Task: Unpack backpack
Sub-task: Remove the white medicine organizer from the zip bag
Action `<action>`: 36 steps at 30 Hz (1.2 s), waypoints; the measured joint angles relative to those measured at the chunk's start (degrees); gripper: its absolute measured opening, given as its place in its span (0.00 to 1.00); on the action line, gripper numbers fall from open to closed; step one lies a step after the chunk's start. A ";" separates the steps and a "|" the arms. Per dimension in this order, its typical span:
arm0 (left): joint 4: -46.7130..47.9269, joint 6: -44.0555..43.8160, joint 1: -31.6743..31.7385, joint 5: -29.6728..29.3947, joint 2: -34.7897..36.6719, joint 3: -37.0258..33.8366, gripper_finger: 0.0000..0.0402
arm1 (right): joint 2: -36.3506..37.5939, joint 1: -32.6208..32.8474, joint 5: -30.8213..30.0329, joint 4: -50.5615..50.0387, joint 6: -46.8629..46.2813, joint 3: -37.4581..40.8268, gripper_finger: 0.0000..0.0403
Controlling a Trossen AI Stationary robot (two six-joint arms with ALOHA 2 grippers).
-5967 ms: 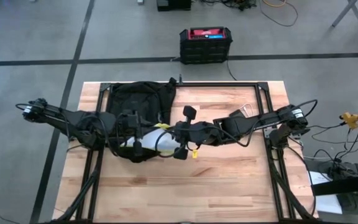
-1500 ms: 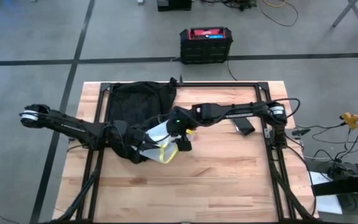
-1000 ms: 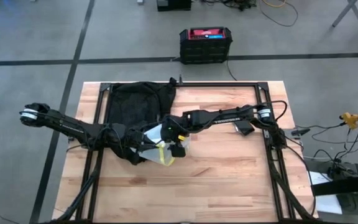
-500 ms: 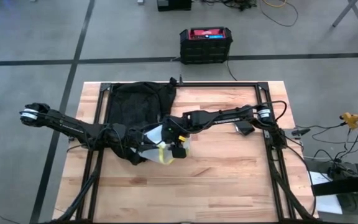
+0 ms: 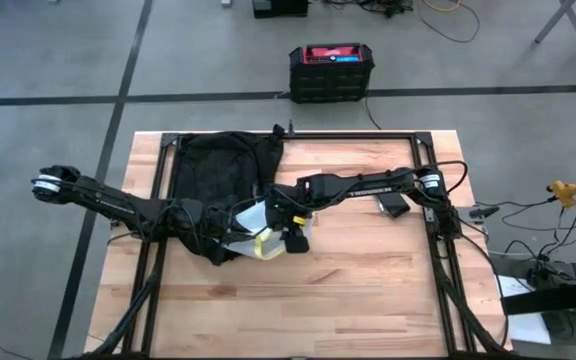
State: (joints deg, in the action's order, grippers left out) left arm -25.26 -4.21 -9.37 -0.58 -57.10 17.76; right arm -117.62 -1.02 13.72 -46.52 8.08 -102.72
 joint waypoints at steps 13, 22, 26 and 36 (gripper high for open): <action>0.17 -0.41 0.02 -1.20 0.07 -0.02 0.00 | 0.13 0.39 -0.62 -1.71 -1.50 -1.03 0.30; 0.61 0.58 0.02 -1.79 1.55 0.00 0.00 | 1.57 1.70 -6.34 -17.47 0.28 -12.13 0.27; 1.73 0.68 0.02 -1.88 2.64 0.00 0.00 | 2.32 2.34 -9.10 -22.37 0.54 -14.27 0.24; 3.75 0.29 0.03 -2.11 3.82 -0.09 0.00 | 2.86 3.41 -10.48 -26.36 0.36 -14.29 0.00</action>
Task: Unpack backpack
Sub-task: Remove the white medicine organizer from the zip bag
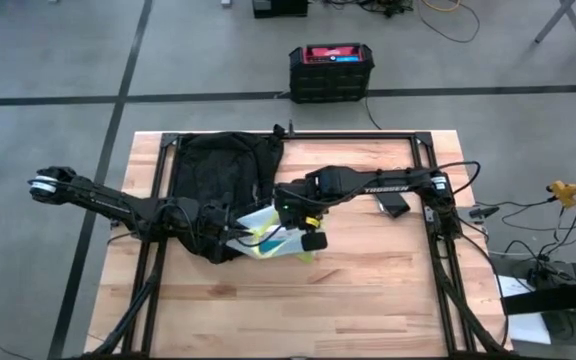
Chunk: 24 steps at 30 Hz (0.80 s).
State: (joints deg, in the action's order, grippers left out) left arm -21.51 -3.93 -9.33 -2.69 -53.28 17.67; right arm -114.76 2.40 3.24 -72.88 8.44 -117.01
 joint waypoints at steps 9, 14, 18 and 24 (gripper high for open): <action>-1.06 -1.22 -0.79 0.03 -0.02 0.00 0.00 | -0.55 -0.04 -0.21 5.32 0.60 0.79 0.28; -2.73 -0.41 -2.49 0.03 -0.04 0.00 0.00 | -1.33 -1.54 6.89 6.50 -0.39 0.95 0.49; -3.24 0.39 -3.86 -1.91 -0.04 0.00 0.00 | -3.97 -2.17 11.53 7.57 -1.64 1.91 0.61; -3.42 0.64 -5.17 -4.07 -0.04 0.02 0.00 | -8.19 -0.95 11.70 7.83 -2.55 2.05 0.64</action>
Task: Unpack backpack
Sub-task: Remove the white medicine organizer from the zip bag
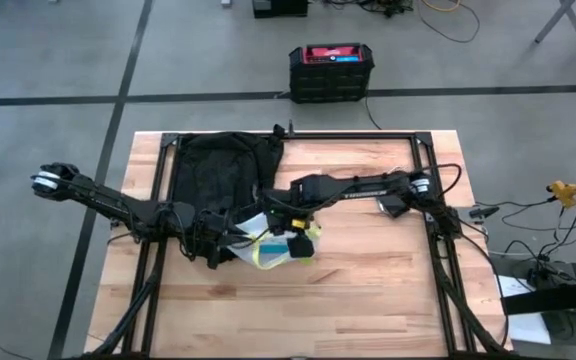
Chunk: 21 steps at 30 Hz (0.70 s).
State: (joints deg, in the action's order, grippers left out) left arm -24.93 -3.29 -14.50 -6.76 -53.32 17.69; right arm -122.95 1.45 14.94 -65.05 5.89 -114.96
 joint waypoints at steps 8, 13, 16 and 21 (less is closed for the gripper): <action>0.93 0.63 -0.11 -2.34 0.08 0.05 0.00 | -2.54 2.91 -1.42 1.67 -3.41 0.11 0.44; 6.11 2.16 -0.10 -6.49 1.65 0.07 0.00 | -1.65 4.27 -5.56 0.91 -4.67 0.09 0.29; 9.24 2.75 -0.09 -9.34 3.55 0.07 0.00 | -0.67 4.89 -6.09 0.18 -4.60 0.11 0.29; 10.43 2.05 -0.32 -10.19 5.57 0.09 0.00 | 1.80 5.84 -9.14 -2.44 -5.10 -0.93 0.29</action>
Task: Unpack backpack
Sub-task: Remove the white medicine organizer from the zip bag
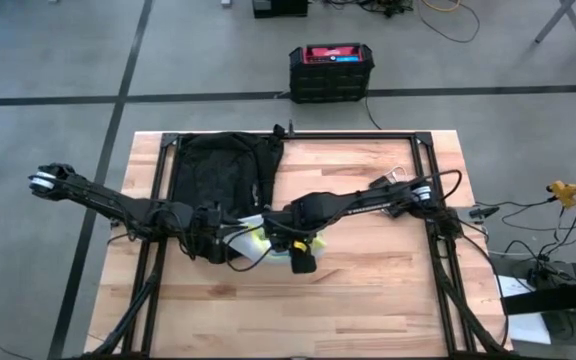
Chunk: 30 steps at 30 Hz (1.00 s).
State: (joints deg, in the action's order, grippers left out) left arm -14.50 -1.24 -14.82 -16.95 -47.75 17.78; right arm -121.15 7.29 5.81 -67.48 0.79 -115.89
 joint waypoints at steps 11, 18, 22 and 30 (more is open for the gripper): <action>-7.73 -0.51 -3.68 1.45 -2.30 0.00 0.00 | 4.95 -0.06 -14.42 -7.34 -4.45 -0.65 0.29; -13.70 4.18 -3.79 -5.78 -2.35 -0.02 0.00 | 5.62 -0.31 -15.07 -3.35 -1.96 -0.58 0.29; -13.16 7.15 -3.74 -12.43 -2.44 -0.02 0.00 | 8.26 -0.38 -16.47 -2.03 -0.91 -0.56 0.29; -13.99 10.61 -3.74 -13.80 -1.79 -0.02 0.00 | 16.61 -0.61 -21.05 1.15 -1.14 -0.51 0.29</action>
State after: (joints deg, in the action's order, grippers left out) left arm -28.49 9.37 -18.57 -30.75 -49.54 17.76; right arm -104.54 6.68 -15.25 -66.34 -0.35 -116.40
